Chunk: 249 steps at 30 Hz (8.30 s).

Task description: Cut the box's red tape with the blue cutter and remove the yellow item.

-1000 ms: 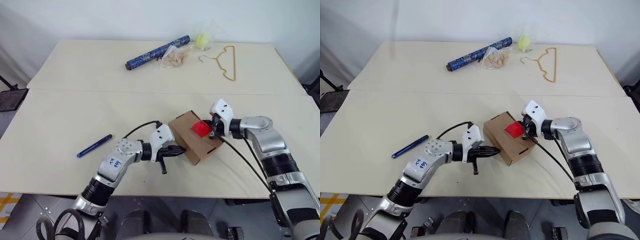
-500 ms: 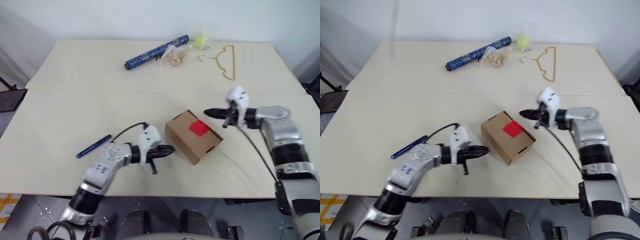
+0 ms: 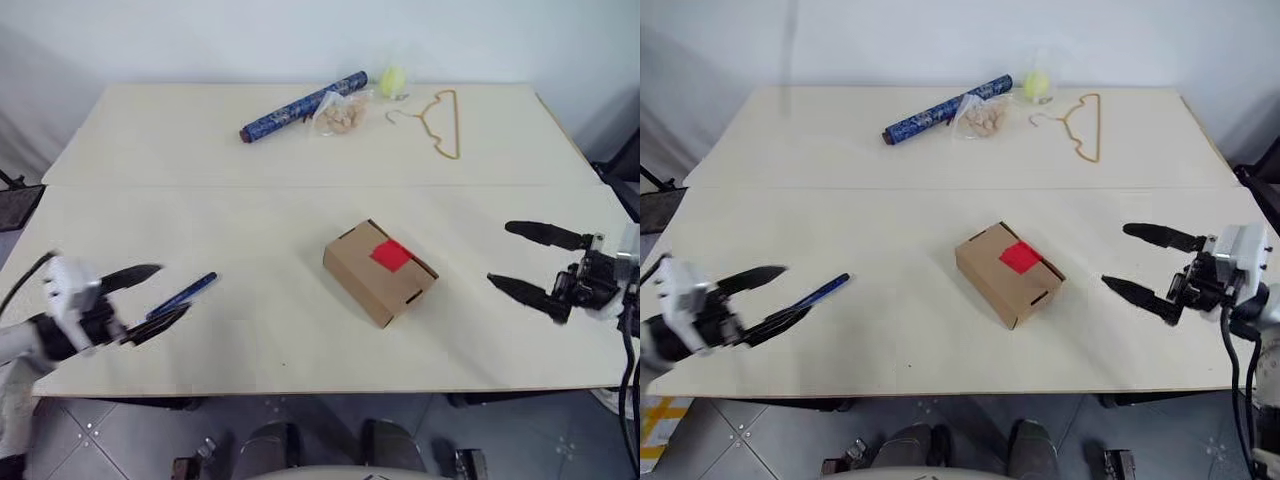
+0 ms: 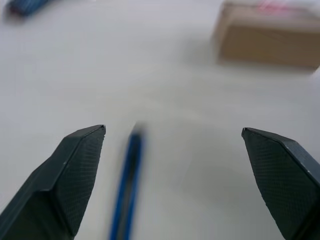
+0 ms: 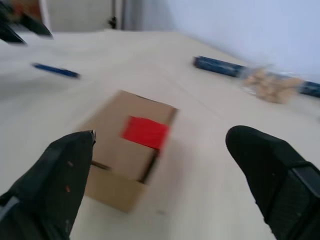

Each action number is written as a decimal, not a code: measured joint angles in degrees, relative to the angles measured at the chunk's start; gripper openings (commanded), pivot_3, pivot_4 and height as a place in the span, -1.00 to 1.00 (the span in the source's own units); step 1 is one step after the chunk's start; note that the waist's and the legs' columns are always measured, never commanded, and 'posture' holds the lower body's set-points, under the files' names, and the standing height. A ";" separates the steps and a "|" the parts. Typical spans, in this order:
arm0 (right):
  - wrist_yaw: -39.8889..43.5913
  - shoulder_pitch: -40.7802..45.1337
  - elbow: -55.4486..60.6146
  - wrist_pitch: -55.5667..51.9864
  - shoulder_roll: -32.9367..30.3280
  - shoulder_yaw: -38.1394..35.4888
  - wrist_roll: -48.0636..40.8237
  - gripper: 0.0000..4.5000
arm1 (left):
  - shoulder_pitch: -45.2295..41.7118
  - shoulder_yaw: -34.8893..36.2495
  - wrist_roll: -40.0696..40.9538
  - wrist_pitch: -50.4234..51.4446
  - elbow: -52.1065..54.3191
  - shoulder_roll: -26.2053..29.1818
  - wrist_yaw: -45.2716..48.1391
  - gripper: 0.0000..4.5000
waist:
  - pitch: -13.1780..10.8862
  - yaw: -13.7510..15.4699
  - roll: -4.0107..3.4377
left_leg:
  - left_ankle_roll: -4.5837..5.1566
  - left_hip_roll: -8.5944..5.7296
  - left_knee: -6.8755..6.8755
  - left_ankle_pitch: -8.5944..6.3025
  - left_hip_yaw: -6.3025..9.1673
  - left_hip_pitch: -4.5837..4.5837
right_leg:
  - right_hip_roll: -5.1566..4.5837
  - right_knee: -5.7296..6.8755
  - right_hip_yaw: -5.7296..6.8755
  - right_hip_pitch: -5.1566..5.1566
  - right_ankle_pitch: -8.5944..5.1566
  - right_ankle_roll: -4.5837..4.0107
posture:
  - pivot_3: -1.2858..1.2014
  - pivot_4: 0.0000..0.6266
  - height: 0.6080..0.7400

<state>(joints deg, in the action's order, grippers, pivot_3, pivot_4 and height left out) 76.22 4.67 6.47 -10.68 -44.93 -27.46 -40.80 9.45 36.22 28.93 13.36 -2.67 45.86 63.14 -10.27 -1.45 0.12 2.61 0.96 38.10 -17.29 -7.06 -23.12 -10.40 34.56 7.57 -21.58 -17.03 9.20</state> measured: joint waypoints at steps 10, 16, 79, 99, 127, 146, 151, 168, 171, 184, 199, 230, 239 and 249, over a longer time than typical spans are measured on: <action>-0.16 -2.84 10.32 4.35 6.44 4.09 -2.04 0.98 | 5.27 11.33 -2.88 -13.47 -29.82 12.92 6.58 1.00 | -0.05 0.02 0.17 | -0.36 -0.01 -0.07 -0.47 0.00 -0.01 | -0.12 0.10 0.03 -0.14 0.01 -0.03 | 0.03 -0.52 1.00; 4.45 -2.47 9.55 6.84 6.14 6.73 -2.08 0.98 | 9.71 12.44 -1.55 -13.18 -30.94 15.80 17.17 1.00 | -0.07 0.01 0.32 | -0.31 0.02 -0.06 -0.54 -0.04 -0.01 | -0.11 0.08 0.08 -0.12 0.01 -0.03 | 0.03 -0.52 1.00; -2.11 -10.78 17.74 4.49 3.45 6.38 -3.61 1.00 | -26.62 -34.54 -12.97 6.58 0.85 5.31 4.77 -0.81 | -0.01 2.80 0.07 | 0.08 -0.09 0.05 -0.08 -0.07 -0.02 | -0.06 0.27 0.04 -0.04 0.05 -0.03 | 0.03 -0.52 1.00; -10.81 -35.31 29.13 -5.22 -0.44 -1.37 2.77 0.92 | -41.83 -69.22 -25.18 29.48 25.65 -9.87 -5.60 -0.81 | -0.04 3.00 0.14 | 0.16 -0.08 0.20 -0.02 -0.10 -0.09 | 0.01 -0.05 -0.07 0.09 0.05 -0.04 | 0.03 -0.52 1.00; -28.24 -14.42 30.18 -21.96 -2.87 28.75 19.25 -0.99 | -51.68 -78.62 -26.09 41.89 25.55 -15.32 -6.51 -0.81 | -0.02 3.03 0.15 | 0.26 -0.03 0.92 -0.05 0.07 -0.24 | -0.01 -0.07 -0.03 0.22 0.04 -0.06 | 0.03 -0.52 1.00; -28.57 -12.07 27.14 -28.20 -0.09 25.87 13.51 -0.99 | -52.34 -79.06 -26.47 41.10 24.43 -15.32 -6.07 -0.81 | 0.11 3.07 0.31 | 0.30 -0.02 0.89 -0.04 0.09 -0.20 | -0.05 -0.04 -0.03 0.23 0.08 -0.14 | 0.03 -0.52 1.00; -28.24 -10.68 25.96 -27.95 -0.05 26.55 13.72 -0.99 | -52.34 -79.03 -26.49 41.21 24.38 -15.36 -6.17 -0.81 | 0.11 3.02 0.31 | 0.31 -0.02 0.89 -0.04 0.08 -0.20 | -0.06 -0.06 -0.05 0.24 0.08 -0.14 | 0.03 -0.52 1.00; -23.98 -7.91 22.12 -17.07 0.06 33.80 19.37 -0.99 | -52.38 -78.97 -26.48 41.99 24.48 -15.38 -6.20 -0.81 | 0.11 2.97 0.31 | 0.28 0.00 0.89 -0.05 0.09 -0.17 | -0.04 -0.06 -0.03 0.27 0.08 -0.13 | 0.03 -0.52 1.00; -23.97 -6.46 21.21 -16.69 1.28 35.30 19.92 -0.99 | -52.42 -78.91 -26.47 42.35 24.52 -15.32 -6.18 -0.81 | 0.12 2.95 0.30 | 0.28 0.01 0.89 -0.05 0.09 -0.16 | -0.04 -0.06 -0.03 0.28 0.08 -0.14 | 0.03 -0.52 1.00; -26.01 -2.86 20.56 -20.14 5.78 37.96 19.93 -0.99 | -52.57 -79.03 -26.65 42.26 24.48 -15.35 -6.19 -0.81 | 0.14 2.88 0.28 | 0.24 0.02 0.89 -0.05 0.09 -0.15 | -0.05 -0.06 -0.06 0.27 0.08 -0.15 | 0.03 -0.52 1.00; -45.03 -10.21 28.46 -56.86 -16.75 0.25 -45.38 0.33 | -41.49 -67.33 -24.91 17.16 24.69 -11.27 -7.30 -0.81 | -0.11 2.97 -0.07 | 0.28 0.12 0.71 -0.15 0.22 -0.43 | -0.09 -0.45 0.01 0.15 0.07 -0.19 | 0.03 -0.52 1.00; -68.33 11.91 12.44 -54.55 -26.64 33.40 -70.93 0.98 | -44.61 -67.22 -27.17 4.26 23.52 -19.47 -5.30 -0.81 | -0.28 2.99 0.06 | 0.66 -0.08 1.05 -0.13 0.21 -1.05 | -0.07 -0.65 0.31 0.01 0.30 0.20 | 0.03 -0.52 1.00; -69.54 11.57 11.02 -55.61 -25.72 32.81 -70.93 0.98 | -44.01 -67.24 -27.33 4.94 23.24 -19.26 -4.82 -0.81 | -0.28 3.02 0.06 | 0.68 -0.09 1.05 -0.12 0.20 -1.05 | -0.07 -0.65 0.31 0.01 0.30 0.21 | 0.03 -0.52 1.00; -69.54 8.96 11.36 -55.51 -24.60 30.56 -71.42 -0.16 | -43.94 -67.81 -28.57 6.25 23.16 -20.04 -5.10 -0.81 | -0.28 3.01 0.06 | 0.68 -0.09 1.05 -0.12 0.20 -1.04 | -0.06 -0.65 0.30 0.02 0.31 0.22 | 0.03 -0.52 1.00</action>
<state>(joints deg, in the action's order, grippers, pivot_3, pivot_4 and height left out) 6.68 13.63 17.83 -66.20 -69.53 3.09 -112.22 -34.48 -31.60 0.37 19.61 20.49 25.82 58.04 -10.55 1.56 0.18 3.30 0.87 39.16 -17.41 -6.86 -24.16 -10.46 33.91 7.87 -21.56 -16.72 9.42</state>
